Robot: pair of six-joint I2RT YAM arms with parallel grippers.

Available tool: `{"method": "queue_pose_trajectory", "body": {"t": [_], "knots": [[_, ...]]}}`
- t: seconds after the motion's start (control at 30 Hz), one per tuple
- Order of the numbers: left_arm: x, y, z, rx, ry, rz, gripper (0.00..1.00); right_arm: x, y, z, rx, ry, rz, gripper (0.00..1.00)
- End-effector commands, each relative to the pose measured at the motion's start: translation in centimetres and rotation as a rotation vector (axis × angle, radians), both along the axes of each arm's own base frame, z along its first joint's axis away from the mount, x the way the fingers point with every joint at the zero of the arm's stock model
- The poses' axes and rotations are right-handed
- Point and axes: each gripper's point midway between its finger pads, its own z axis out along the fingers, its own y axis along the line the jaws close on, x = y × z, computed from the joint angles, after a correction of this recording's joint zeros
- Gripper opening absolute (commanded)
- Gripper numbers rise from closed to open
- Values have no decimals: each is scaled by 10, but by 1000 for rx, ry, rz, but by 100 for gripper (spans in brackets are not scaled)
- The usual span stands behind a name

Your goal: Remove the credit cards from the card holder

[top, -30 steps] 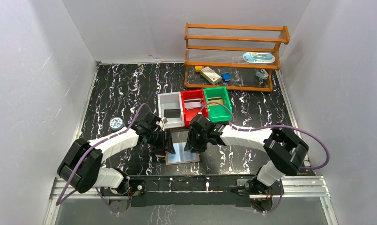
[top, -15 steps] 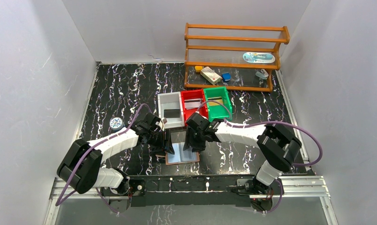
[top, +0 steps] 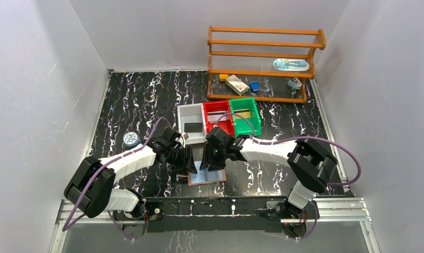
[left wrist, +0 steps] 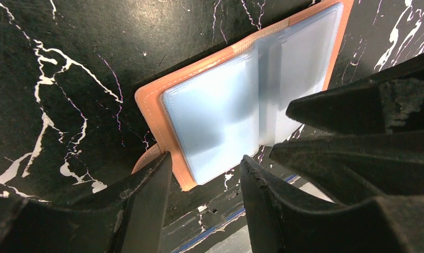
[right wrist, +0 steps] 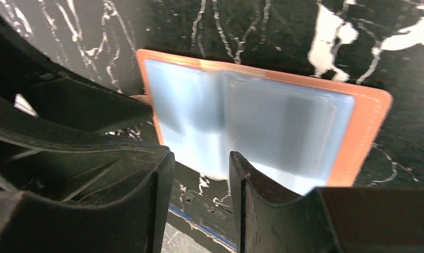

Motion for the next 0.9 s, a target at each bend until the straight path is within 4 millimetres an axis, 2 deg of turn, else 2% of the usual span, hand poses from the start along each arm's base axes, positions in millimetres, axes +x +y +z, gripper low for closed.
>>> {"method": "queue_pose_trajectory", "body": {"t": [0.0,0.1,0.17,0.23,0.3,0.37,0.5,0.6,0.77,0.87], "knots": [[-9,-1,-1,-13,28,-12,48,0,19,16,108,-9,18,51],[-9,-1,-1,-13,26,-5,48,0,20,20,115,-16,21,51],[-8,-1,0,-15,21,-4,48,5,11,24,70,-44,-2,51],[-8,-1,2,-19,20,-1,48,15,-18,25,-61,-107,-65,58],[-7,-3,4,-28,17,-7,48,14,-37,18,-169,-100,-72,62],[-7,-4,5,-30,14,-9,48,12,-39,13,-203,-87,-64,66],[-5,-5,6,-35,14,-6,47,7,-27,-6,-259,-80,0,71],[-5,-6,7,-38,15,-6,47,7,-24,-18,-348,-106,19,68],[-4,-7,7,-38,14,-5,47,10,-31,-20,-459,-151,16,53],[-4,-7,7,-39,16,-6,47,9,-26,-21,-445,-147,26,47]]}}
